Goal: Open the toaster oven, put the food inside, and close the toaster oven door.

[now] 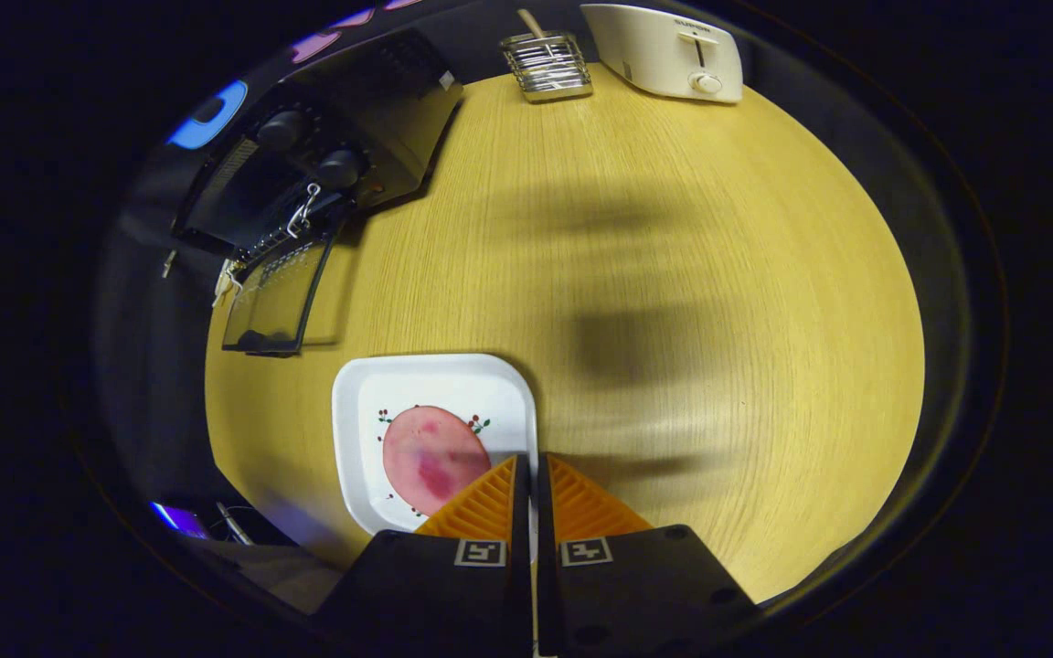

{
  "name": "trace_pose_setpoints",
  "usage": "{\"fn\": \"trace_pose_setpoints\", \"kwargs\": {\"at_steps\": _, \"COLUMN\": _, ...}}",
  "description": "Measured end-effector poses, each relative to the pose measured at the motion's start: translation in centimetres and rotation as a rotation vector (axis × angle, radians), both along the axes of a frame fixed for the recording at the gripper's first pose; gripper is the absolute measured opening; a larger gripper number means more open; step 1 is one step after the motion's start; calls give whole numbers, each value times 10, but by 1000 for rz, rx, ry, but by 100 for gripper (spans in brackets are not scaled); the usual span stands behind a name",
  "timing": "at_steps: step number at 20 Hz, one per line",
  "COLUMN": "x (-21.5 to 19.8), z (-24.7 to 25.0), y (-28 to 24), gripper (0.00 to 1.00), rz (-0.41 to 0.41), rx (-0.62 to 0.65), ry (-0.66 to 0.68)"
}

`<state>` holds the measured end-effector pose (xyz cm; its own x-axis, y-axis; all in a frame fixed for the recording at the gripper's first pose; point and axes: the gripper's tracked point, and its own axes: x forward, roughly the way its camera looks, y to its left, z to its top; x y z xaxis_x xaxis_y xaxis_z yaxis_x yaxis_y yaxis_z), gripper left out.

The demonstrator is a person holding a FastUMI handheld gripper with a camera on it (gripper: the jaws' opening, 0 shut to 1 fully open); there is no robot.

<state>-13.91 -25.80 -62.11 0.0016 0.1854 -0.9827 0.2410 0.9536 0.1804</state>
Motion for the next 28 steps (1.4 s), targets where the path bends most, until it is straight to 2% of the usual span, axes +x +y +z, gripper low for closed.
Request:
{"fn": "trace_pose_setpoints", "kwargs": {"at_steps": 3, "x": -5, "z": 0, "y": 6, "gripper": 6, "rz": -100, "rx": 147, "ry": 38}}
{"fn": "trace_pose_setpoints", "kwargs": {"at_steps": 7, "x": -25, "z": 14, "y": 28, "gripper": 7, "rz": -316, "rx": 337, "ry": 62}}
{"fn": "trace_pose_setpoints", "kwargs": {"at_steps": 9, "x": -35, "z": 19, "y": 35, "gripper": 8, "rz": -412, "rx": 371, "ry": 39}}
{"fn": "trace_pose_setpoints", "kwargs": {"at_steps": 13, "x": -45, "z": 58, "y": 61, "gripper": 8, "rz": -538, "rx": 425, "ry": -56}}
{"fn": "trace_pose_setpoints", "kwargs": {"at_steps": 16, "x": -16, "z": 94, "y": 103, "gripper": 8, "rz": -704, "rx": 510, "ry": -184}}
{"fn": "trace_pose_setpoints", "kwargs": {"at_steps": 18, "x": 9, "z": 97, "y": 135, "gripper": 8, "rz": -806, "rx": 546, "ry": -233}}
{"fn": "trace_pose_setpoints", "kwargs": {"at_steps": 20, "x": 29, "z": 87, "y": 161, "gripper": 8, "rz": -850, "rx": 521, "ry": -249}}
{"fn": "trace_pose_setpoints", "kwargs": {"at_steps": 23, "x": 62, "z": 66, "y": 195, "gripper": 8, "rz": -873, "rx": 464, "ry": -253}}
{"fn": "trace_pose_setpoints", "kwargs": {"at_steps": 25, "x": 93, "z": 61, "y": 211, "gripper": 8, "rz": -933, "rx": 450, "ry": -290}}
{"fn": "trace_pose_setpoints", "kwargs": {"at_steps": 28, "x": 138, "z": 53, "y": 222, "gripper": 8, "rz": -1074, "rx": 415, "ry": -340}}
